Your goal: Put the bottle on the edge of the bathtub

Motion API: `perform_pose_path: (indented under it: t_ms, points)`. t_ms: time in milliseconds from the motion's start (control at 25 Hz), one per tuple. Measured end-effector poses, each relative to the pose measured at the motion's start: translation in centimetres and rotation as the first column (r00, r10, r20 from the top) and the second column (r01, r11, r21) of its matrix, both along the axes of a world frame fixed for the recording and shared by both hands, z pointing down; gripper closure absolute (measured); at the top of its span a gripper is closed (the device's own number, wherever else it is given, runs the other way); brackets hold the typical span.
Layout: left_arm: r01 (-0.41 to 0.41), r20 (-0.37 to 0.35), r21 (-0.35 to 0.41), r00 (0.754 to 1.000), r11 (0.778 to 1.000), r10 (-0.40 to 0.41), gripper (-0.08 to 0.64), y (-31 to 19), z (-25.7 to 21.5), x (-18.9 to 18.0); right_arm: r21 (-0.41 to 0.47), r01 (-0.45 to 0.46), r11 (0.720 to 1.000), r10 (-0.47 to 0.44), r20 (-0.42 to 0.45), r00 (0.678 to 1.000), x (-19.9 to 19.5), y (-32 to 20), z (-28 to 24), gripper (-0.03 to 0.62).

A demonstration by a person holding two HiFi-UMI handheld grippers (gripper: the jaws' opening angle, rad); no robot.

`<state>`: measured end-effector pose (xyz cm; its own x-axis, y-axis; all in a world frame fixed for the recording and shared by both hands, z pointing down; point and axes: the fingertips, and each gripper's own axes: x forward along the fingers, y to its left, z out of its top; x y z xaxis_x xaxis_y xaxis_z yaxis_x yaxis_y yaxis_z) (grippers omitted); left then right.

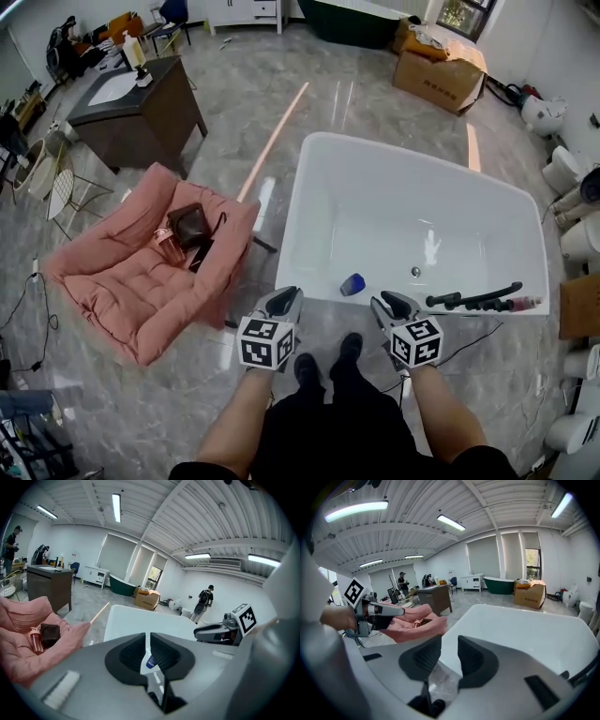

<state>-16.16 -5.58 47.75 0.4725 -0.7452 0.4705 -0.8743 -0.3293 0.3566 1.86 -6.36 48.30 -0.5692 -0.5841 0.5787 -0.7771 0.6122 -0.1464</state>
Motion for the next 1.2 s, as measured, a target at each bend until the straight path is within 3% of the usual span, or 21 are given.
perform_pose_path:
  t_ms: [480,840,1040,1200]
  points:
    - [0.004,0.019,0.043,1.000,0.999,-0.005,0.520,0.1,-4.4,-1.0,0.017,-0.052,0.998,0.052,0.034,0.998,2.1,0.9,-4.3,0.522]
    - [-0.046,0.073,0.122,0.997,0.991,0.037,0.520,-2.8,-9.7,2.0,0.085,-0.080,0.993,0.069,0.119,0.990,5.3,-1.7,-8.2,0.563]
    - [-0.022,0.083,0.174,0.997,0.985,0.008,0.520,-4.6,-12.8,5.1,0.143,-0.020,0.989,0.006,0.095,0.995,9.4,-2.7,-10.1,0.566]
    - [0.003,0.093,0.230,0.995,0.973,-0.025,0.520,-5.6,-15.3,7.0,0.162,-0.023,0.987,0.004,0.118,0.993,13.9,-4.0,-11.4,0.577]
